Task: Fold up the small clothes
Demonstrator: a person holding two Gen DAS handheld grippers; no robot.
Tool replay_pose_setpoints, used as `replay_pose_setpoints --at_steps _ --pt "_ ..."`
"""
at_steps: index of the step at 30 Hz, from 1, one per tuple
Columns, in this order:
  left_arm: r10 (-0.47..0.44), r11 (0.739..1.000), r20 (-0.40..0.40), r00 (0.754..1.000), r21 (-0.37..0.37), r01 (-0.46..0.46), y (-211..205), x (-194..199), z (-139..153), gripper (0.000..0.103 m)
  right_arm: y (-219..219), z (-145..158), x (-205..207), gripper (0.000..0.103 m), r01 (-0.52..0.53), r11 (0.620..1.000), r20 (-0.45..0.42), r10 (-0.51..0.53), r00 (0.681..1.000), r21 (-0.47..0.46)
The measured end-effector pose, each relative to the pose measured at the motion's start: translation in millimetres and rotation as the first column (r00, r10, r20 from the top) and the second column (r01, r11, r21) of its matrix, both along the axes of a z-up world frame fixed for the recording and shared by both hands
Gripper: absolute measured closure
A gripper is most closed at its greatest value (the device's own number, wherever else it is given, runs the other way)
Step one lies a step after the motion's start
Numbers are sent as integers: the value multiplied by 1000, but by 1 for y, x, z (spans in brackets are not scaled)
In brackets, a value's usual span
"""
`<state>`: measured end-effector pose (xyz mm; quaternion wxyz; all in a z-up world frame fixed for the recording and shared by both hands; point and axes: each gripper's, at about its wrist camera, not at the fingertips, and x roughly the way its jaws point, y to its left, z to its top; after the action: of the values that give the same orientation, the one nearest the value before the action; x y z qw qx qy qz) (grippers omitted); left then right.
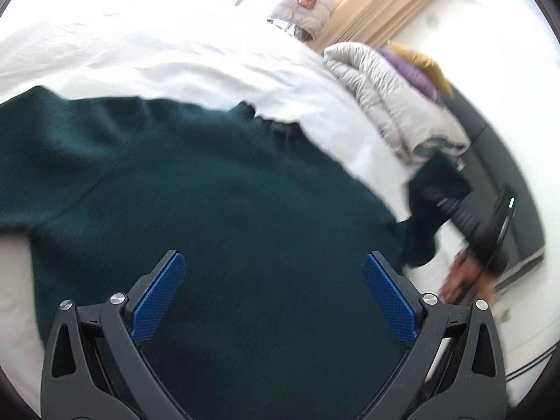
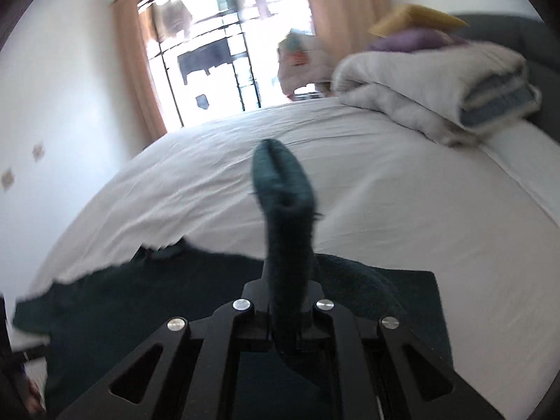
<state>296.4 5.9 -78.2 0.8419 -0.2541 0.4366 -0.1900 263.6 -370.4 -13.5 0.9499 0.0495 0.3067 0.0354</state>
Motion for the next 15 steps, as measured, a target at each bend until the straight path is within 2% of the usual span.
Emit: replay_pose_setpoints --at_steps 1,2,5,6,7,12,15 --pt "-5 999 1 1000 -44 5 1 9 3 0 39 -6 -1 94 -58 991 7 59 998 -119" --pt "-15 997 4 1000 -79 15 0 17 5 0 69 -14 -4 94 -106 974 7 110 994 -199" --pt "-39 986 -44 998 -162 31 -3 41 1 0 128 -40 -15 94 -201 924 -8 210 978 -326" --pt "-52 977 -68 996 -212 36 -4 51 -3 0 141 -48 -19 94 -215 907 -16 225 974 -362" --pt "-72 966 -91 993 -252 47 -6 61 -7 0 146 -52 -18 94 -225 895 -23 235 972 -384" --pt "-111 944 -145 983 -326 58 -14 91 -17 0 164 -74 -26 94 -269 830 -53 279 959 -489" --pt "-166 951 -176 970 -290 110 -32 108 -25 0 169 -79 -33 94 -277 797 -62 290 955 -536"
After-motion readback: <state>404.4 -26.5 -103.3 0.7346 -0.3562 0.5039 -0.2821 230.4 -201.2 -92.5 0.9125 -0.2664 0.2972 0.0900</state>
